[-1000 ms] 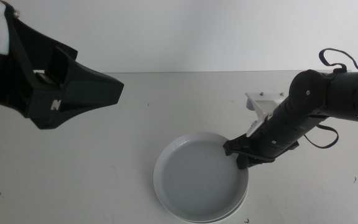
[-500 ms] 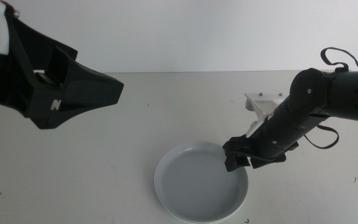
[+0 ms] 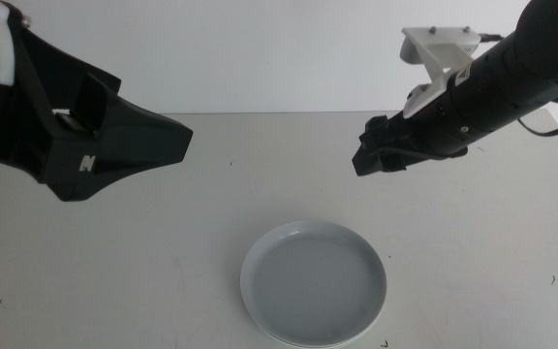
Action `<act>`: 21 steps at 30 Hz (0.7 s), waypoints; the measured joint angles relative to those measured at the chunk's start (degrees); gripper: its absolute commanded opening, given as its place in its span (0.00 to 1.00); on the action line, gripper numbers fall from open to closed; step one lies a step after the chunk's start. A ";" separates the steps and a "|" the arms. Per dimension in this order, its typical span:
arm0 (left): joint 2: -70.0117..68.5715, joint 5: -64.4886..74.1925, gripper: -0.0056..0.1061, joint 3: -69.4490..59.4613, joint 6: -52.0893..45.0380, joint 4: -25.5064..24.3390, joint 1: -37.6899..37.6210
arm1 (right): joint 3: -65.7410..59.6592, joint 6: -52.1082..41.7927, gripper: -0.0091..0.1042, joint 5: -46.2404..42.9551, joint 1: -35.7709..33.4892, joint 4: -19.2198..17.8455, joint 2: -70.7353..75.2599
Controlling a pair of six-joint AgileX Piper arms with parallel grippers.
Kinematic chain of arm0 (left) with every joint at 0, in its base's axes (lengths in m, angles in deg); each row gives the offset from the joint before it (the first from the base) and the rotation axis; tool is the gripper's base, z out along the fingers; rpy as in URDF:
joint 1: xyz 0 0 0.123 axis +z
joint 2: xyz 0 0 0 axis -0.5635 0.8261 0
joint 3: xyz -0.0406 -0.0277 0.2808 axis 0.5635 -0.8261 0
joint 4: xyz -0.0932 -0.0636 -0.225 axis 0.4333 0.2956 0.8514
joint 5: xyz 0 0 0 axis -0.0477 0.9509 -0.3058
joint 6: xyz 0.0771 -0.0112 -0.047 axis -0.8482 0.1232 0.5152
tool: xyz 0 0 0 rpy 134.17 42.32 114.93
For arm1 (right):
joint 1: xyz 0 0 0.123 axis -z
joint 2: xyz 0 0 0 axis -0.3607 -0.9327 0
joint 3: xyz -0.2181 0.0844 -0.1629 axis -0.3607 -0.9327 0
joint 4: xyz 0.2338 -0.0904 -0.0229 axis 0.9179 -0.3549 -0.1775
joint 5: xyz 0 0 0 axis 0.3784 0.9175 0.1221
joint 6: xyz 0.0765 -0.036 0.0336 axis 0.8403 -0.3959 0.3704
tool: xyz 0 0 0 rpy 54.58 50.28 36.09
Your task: Stack the three bowls on top of each other.
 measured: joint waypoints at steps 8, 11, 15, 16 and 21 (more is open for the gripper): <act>2.41 -6.24 0.99 0.00 4.66 -2.23 0.55 | 2.17 0.55 0.52 -4.75 0.00 -1.87 0.64; 5.62 -9.72 0.99 0.00 8.32 -5.78 3.22 | 2.28 0.86 0.50 -5.83 0.00 -1.87 0.64; 10.01 -11.36 0.99 0.11 9.71 -7.61 9.70 | 3.74 0.92 0.48 -5.83 0.29 -2.49 0.58; 11.24 -11.36 0.99 0.24 9.71 -7.61 12.07 | 4.19 0.92 0.48 -5.78 0.58 -2.54 0.58; 14.76 -10.26 0.99 0.59 7.81 -4.47 23.74 | 6.21 0.86 0.48 -3.38 6.39 -1.26 0.73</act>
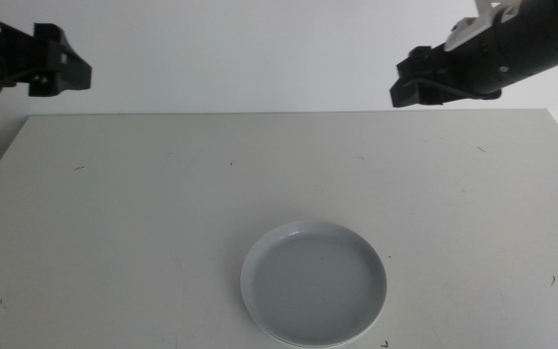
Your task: Stack the three bowls on top of each other.
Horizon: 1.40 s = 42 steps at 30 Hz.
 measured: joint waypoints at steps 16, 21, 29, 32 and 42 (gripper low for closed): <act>-28.35 -15.72 0.99 -28.81 -11.69 11.61 6.44 | -31.93 -5.60 0.48 -13.06 13.22 0.10 29.01; -41.34 -23.71 0.99 -42.55 -11.84 11.65 6.44 | -45.64 -8.13 0.48 -23.42 13.22 -0.13 40.74; -53.03 -30.72 0.99 -54.50 -11.84 12.66 6.44 | -55.93 -9.81 0.48 -35.76 13.22 0.04 52.97; -53.37 -31.21 0.99 -54.78 -11.84 13.33 6.44 | -56.30 -9.85 0.48 -36.96 13.22 0.04 53.61; -53.37 -31.18 0.99 -54.85 -11.84 14.37 6.44 | -56.57 -9.85 0.48 -37.00 13.22 0.35 54.16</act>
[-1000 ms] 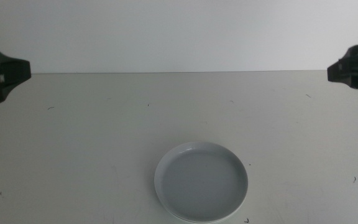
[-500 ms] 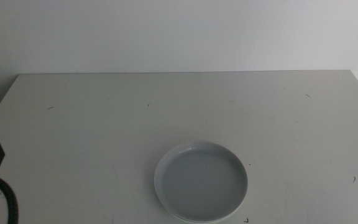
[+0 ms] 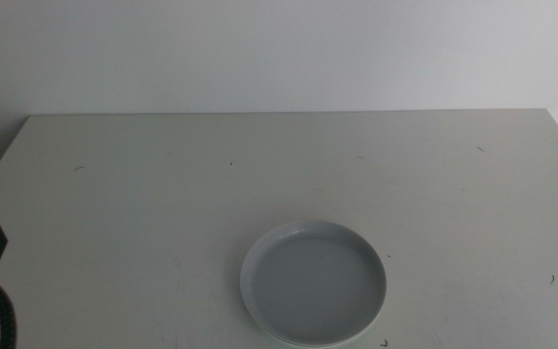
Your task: Stack the three bowls on top of each other.
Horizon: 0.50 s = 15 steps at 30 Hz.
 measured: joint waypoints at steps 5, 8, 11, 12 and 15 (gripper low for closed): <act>-2.49 -0.53 0.99 -1.77 0.00 -0.86 0.00 | -0.79 0.00 0.48 -0.02 0.21 -2.16 2.02; -6.92 -1.30 0.99 -4.77 0.00 -2.71 0.00 | -2.77 0.00 0.48 -0.13 1.12 -2.89 7.27; -11.62 -1.67 0.99 -9.05 0.00 -3.70 0.00 | -5.90 0.00 0.48 -1.63 1.18 -2.94 13.67; -13.31 -1.67 0.99 -10.69 0.00 -3.88 0.00 | -7.28 0.00 0.48 -1.88 1.18 -2.94 15.81; -17.52 -1.67 0.99 -15.37 0.00 -3.91 0.00 | -11.89 0.00 0.48 -1.88 1.18 -2.94 21.19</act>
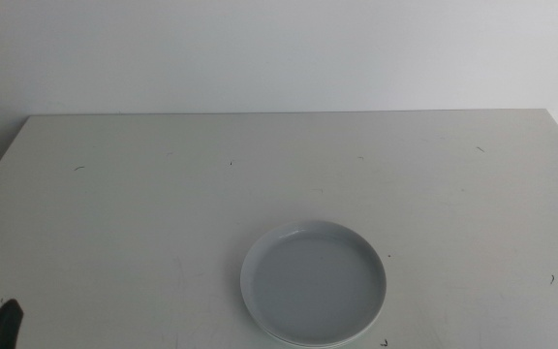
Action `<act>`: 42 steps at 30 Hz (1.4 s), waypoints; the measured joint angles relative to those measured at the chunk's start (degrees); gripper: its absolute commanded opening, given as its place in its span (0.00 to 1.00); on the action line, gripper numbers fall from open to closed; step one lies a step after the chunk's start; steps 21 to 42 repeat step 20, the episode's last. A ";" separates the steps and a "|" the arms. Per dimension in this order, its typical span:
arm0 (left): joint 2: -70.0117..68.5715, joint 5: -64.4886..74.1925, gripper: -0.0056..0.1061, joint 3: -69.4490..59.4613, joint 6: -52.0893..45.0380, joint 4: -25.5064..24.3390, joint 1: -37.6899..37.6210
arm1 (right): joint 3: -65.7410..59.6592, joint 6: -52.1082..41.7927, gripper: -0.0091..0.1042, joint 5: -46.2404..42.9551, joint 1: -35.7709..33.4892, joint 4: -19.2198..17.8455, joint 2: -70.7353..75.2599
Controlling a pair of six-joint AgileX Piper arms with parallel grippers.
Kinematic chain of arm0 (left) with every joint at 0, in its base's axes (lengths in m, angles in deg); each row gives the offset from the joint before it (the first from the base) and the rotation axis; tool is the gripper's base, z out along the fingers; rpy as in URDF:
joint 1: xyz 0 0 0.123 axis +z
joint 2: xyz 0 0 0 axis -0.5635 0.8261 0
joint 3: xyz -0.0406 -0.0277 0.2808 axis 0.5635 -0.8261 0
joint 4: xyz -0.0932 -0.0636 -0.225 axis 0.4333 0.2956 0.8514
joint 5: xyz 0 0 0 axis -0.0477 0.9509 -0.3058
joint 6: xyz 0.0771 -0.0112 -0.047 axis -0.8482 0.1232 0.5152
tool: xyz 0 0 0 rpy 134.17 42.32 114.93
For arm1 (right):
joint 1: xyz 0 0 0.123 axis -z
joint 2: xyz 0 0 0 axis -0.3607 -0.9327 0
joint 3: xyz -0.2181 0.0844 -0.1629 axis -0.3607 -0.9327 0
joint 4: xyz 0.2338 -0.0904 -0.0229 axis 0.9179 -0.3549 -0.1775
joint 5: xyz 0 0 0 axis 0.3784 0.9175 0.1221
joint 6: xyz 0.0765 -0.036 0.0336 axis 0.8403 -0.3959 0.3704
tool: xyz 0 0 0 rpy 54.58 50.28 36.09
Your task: Stack the three bowls on top of each other.
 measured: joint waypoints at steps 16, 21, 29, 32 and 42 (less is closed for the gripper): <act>-1.14 -1.46 0.99 -3.89 0.00 0.00 0.00 | -15.87 0.00 0.48 1.56 0.00 -0.06 14.57; -1.19 -1.27 0.99 -3.89 0.00 0.05 0.00 | -15.87 0.00 0.48 1.50 0.05 -0.10 15.50; -1.19 -1.27 0.99 -3.89 0.00 0.05 0.00 | -15.87 0.00 0.48 1.50 0.05 -0.10 15.50; -1.19 -1.27 0.99 -3.89 0.00 0.05 0.00 | -15.87 0.00 0.48 1.50 0.05 -0.10 15.50; -1.19 -1.27 0.99 -3.89 0.00 0.05 0.00 | -15.87 0.00 0.48 1.50 0.05 -0.10 15.50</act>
